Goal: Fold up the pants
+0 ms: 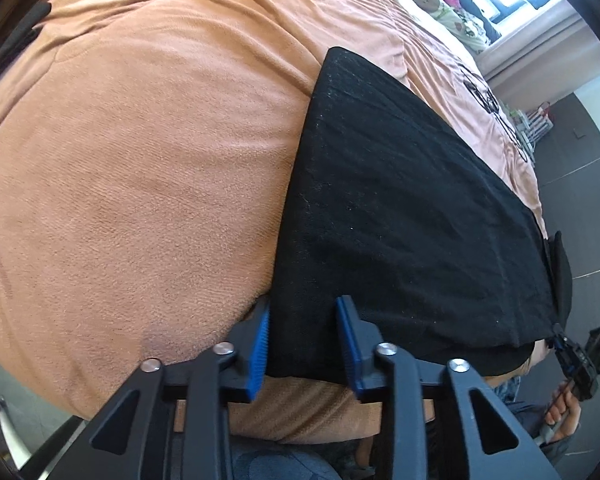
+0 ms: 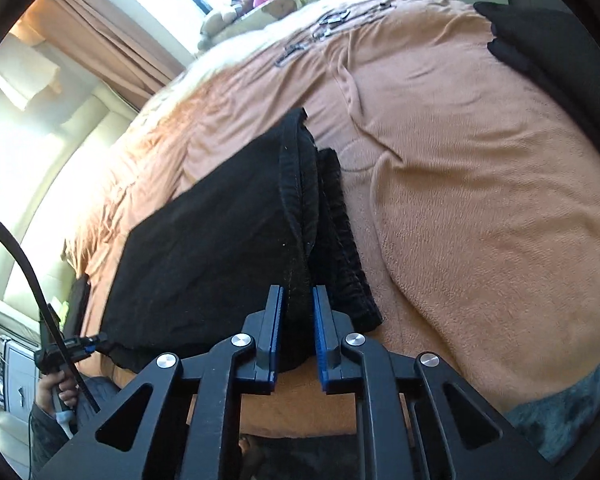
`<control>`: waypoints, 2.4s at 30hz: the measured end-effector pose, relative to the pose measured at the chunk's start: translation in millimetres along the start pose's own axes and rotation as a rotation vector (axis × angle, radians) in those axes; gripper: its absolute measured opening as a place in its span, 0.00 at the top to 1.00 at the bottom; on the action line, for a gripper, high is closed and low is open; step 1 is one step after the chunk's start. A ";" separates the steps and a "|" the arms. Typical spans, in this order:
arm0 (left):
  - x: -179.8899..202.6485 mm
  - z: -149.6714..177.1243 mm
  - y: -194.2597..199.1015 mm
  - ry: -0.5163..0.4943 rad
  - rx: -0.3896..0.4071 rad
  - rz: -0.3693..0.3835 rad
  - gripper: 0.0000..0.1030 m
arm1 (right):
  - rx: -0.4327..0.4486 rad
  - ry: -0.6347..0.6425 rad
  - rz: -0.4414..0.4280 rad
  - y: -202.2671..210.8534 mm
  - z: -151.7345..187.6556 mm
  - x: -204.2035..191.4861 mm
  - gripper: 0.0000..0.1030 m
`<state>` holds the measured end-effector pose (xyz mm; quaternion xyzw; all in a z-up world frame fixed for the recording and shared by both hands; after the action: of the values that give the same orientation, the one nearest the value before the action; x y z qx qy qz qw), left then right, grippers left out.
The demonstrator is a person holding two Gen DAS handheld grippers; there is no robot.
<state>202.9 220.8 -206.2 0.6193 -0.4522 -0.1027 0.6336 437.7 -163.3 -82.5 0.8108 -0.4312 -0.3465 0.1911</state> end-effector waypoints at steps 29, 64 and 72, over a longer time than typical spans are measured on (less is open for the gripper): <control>-7.5 2.6 7.8 0.047 0.019 0.088 0.56 | 0.114 0.081 0.018 5.2 3.0 -66.1 0.85; -8.6 4.8 13.4 0.092 0.006 0.171 0.78 | -0.157 0.380 -0.030 -156.7 -2.7 -192.0 0.85; -4.1 2.4 21.0 0.096 0.030 0.223 0.79 | -0.226 0.396 0.000 -172.3 18.5 -199.6 0.85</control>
<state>189.8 226.4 -190.0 0.5788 -0.4891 0.0051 0.6525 444.5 98.2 -120.9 0.8365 -0.3438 -0.2268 0.3616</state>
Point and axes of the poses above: each gripper's, at about its wrist camera, not at the fingertips, and y roughly against the way its jaws point, x to its right, z to its underside, the point moved 7 cm from there along -y, roughly the way its jaws point, and after that the axes turned 12 degrees about y, right-handed, at the moved point
